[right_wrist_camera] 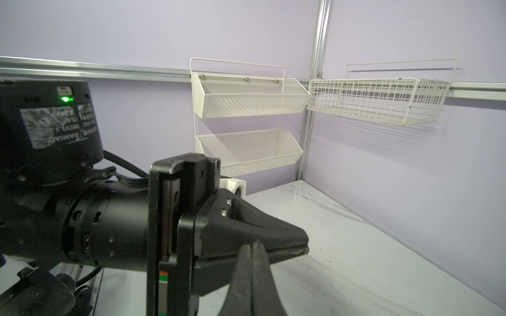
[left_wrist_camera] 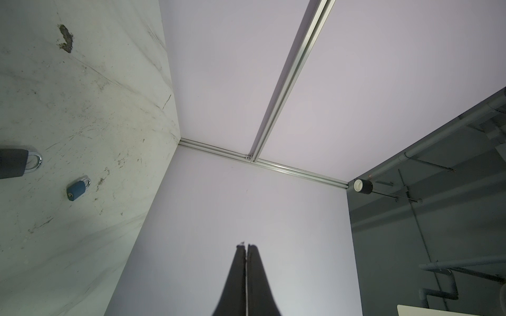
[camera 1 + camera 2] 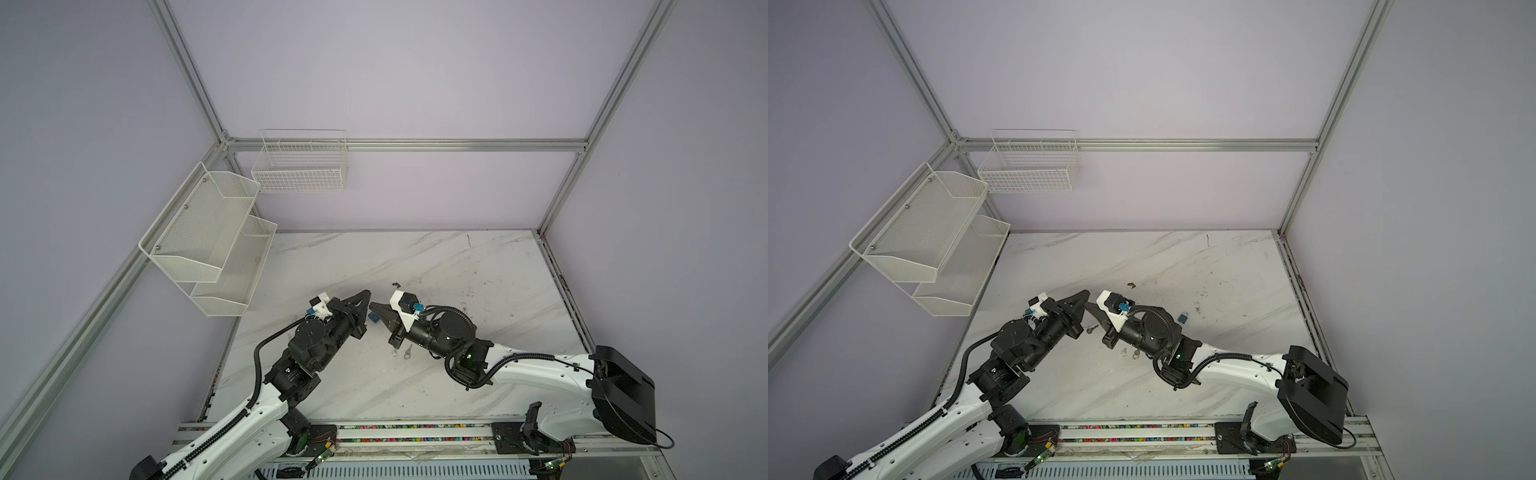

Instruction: Unlock with the key

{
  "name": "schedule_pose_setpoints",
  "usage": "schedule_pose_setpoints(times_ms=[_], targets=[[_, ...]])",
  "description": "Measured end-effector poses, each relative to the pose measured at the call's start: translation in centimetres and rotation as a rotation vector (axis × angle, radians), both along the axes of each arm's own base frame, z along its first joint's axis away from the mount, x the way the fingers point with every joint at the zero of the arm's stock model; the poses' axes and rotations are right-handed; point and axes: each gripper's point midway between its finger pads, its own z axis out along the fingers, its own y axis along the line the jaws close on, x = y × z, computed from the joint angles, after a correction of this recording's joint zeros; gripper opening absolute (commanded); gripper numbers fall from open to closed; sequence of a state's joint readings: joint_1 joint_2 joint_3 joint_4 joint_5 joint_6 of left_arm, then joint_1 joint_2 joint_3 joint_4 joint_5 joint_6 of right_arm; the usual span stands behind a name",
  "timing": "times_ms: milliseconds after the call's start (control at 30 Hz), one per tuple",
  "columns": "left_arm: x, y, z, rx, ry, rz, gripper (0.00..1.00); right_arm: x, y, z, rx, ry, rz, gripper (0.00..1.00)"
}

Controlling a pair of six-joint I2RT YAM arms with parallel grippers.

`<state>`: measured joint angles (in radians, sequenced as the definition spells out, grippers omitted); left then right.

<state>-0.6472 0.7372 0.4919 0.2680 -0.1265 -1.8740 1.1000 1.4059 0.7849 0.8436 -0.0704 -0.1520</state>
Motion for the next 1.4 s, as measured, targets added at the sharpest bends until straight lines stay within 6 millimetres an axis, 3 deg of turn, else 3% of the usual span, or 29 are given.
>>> schedule_pose_setpoints(times_ms=[200,300,433,567,667,867,1000,1167,1400], targets=[[0.0,0.0,0.0,0.02,-0.011,0.001,0.0,0.0,-0.1,0.0,-0.002,0.002,-0.003,0.0],[0.0,0.1,0.0,0.056,-0.03,0.004,0.0,0.0,-0.2,-0.1,-0.012,0.016,-0.007,0.27],[-0.1,0.5,0.5,0.143,-0.094,0.023,0.0,-0.3,-1.2,0.7,-0.013,0.044,-0.011,0.37],[-0.2,1.2,0.8,0.317,-0.158,0.05,0.0,-1.0,-3.2,3.2,0.045,0.093,-0.019,0.52],[-0.2,1.3,2.7,0.454,-0.236,0.058,0.0,-1.2,-4.8,4.8,0.097,0.179,-0.034,0.56],[0.4,-0.7,6.4,0.704,-0.45,0.014,0.0,-1.6,-5.8,5.9,0.157,0.385,0.039,0.57],[1.0,-3.2,6.5,0.799,-0.572,-0.066,0.0,-0.5,-6.3,5.2,0.167,0.524,0.111,0.52],[1.3,-5.9,5.6,0.836,-0.666,-0.167,0.0,2.4,-8.5,4.6,0.205,0.67,0.142,0.46],[0.7,-7.2,7.0,0.808,-0.779,-0.189,0.0,2.1,-8.0,3.2,0.238,0.803,0.291,0.44]])
